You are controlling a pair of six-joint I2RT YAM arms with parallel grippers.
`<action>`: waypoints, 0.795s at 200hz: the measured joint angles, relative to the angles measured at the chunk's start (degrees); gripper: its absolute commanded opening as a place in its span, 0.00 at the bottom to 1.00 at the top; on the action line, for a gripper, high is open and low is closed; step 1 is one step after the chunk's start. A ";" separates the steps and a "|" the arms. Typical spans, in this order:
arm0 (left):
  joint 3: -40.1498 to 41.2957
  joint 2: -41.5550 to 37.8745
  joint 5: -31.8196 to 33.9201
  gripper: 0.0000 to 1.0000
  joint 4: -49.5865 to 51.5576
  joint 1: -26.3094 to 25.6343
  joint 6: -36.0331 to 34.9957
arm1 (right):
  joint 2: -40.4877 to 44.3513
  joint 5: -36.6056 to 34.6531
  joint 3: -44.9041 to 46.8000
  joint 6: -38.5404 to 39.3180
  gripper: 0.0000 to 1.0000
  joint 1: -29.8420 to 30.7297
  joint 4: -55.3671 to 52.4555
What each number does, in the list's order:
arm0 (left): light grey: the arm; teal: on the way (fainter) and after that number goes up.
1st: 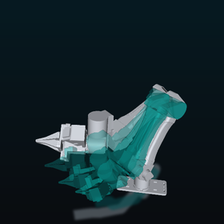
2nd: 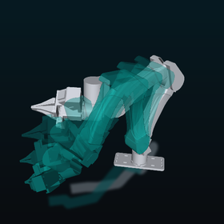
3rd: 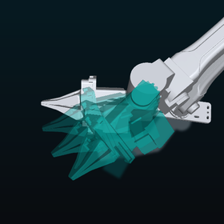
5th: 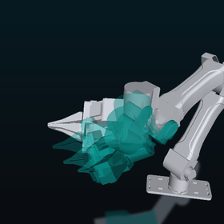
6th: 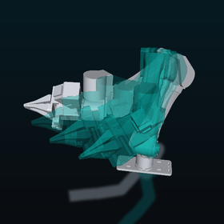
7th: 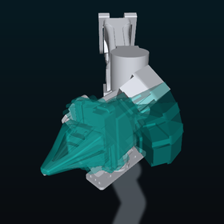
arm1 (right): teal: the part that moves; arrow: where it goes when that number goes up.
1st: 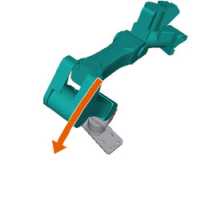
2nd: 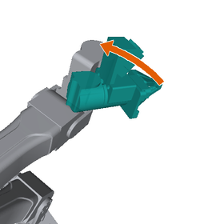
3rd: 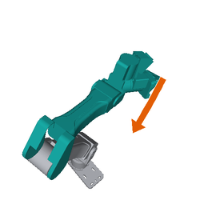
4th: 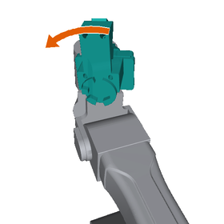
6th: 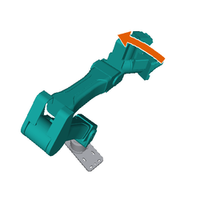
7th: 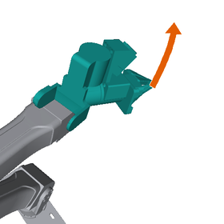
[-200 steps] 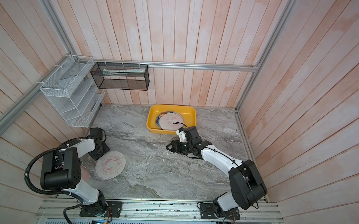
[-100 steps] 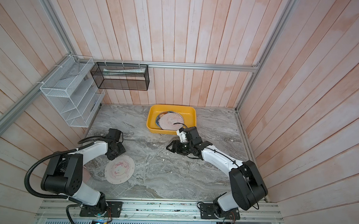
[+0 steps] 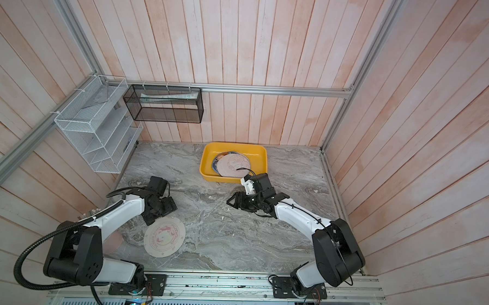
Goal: Put the coasters into the storage box
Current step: Move the coaster to the center of the board.
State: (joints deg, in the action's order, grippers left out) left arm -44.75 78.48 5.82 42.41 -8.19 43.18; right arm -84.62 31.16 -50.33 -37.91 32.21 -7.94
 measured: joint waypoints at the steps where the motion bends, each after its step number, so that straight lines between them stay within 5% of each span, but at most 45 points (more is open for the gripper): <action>1: 0.13 -0.15 0.02 1.00 0.07 0.15 0.04 | 0.00 0.00 0.00 0.00 0.63 0.00 0.00; 90: 9.97 -4.46 -1.18 1.00 1.01 10.99 4.00 | 0.96 -0.02 0.04 0.22 0.66 -0.33 -0.04; 159: 14.19 -10.73 -2.12 1.00 -2.78 12.20 6.43 | 0.96 -0.04 0.04 0.26 0.66 -0.76 -0.11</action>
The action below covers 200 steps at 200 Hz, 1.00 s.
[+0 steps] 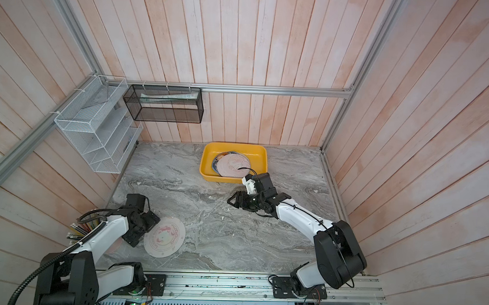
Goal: Put the coasters into the storage box
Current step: Move the coaster to the center of the board.
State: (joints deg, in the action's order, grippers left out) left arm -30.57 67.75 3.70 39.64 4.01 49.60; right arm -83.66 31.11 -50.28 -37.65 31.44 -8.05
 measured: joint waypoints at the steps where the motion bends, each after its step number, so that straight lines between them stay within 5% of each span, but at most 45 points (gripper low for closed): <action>1: 0.02 -0.02 -0.02 1.00 -0.02 0.00 -0.02 | 0.00 0.00 0.00 0.02 0.66 0.00 0.00; 141: -2.89 2.78 -16.20 1.00 -4.31 -19.12 6.71 | -0.15 0.04 -0.76 0.39 0.66 0.07 -1.01; 200: -6.78 7.74 -18.36 0.97 -2.69 -22.58 -0.61 | -4.85 0.04 -2.84 0.81 0.66 5.95 -2.97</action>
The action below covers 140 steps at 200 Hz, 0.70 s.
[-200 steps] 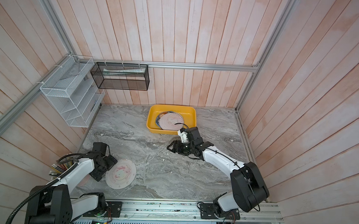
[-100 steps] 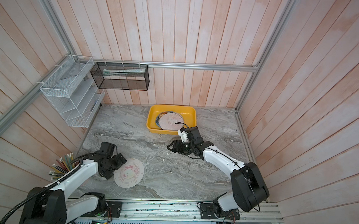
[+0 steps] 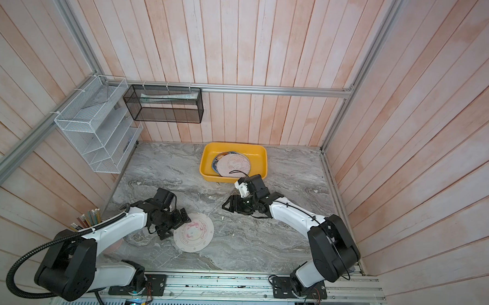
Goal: Put the coasters into the storage box
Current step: Move the coaster to the center of the board.
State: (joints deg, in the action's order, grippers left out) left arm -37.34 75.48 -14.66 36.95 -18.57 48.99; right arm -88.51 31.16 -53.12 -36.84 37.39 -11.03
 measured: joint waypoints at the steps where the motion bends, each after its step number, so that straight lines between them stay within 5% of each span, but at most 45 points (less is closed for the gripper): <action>1: 0.00 0.00 -0.02 0.97 0.04 0.00 -0.11 | -0.17 0.02 -0.04 0.00 0.66 0.22 0.00; 70: 1.86 -2.14 3.52 0.84 1.62 -2.40 -6.69 | -11.45 -0.96 -5.53 -0.09 0.64 9.16 -3.30; 140: 2.10 -1.99 5.09 0.79 0.76 -6.29 -7.21 | -16.24 -3.72 -10.01 -0.02 0.61 10.45 -6.82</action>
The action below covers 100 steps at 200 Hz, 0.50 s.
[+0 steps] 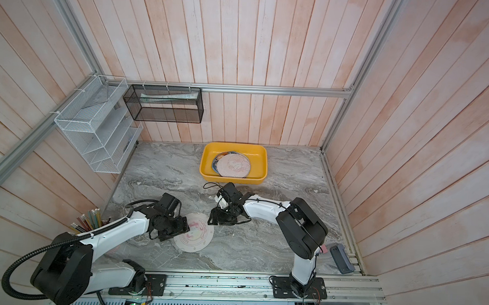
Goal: Put the coasters into the storage box
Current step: Pick up the coaster from the center of the board.
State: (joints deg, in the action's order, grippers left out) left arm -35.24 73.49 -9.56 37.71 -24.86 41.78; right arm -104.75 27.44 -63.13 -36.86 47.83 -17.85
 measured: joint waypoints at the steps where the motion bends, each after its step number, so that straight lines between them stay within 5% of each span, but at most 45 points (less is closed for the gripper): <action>1: 0.02 0.00 0.00 0.79 -0.02 -0.02 0.00 | -0.07 0.00 -0.02 0.00 0.61 0.00 -0.02; 100: 0.33 0.11 0.85 0.75 -0.70 -1.09 0.00 | -3.58 -0.48 -2.67 0.90 0.58 1.14 -1.81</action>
State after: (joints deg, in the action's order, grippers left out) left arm -34.92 73.60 -8.71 37.01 -25.96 41.78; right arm -108.33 26.96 -65.80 -35.97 48.97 -19.66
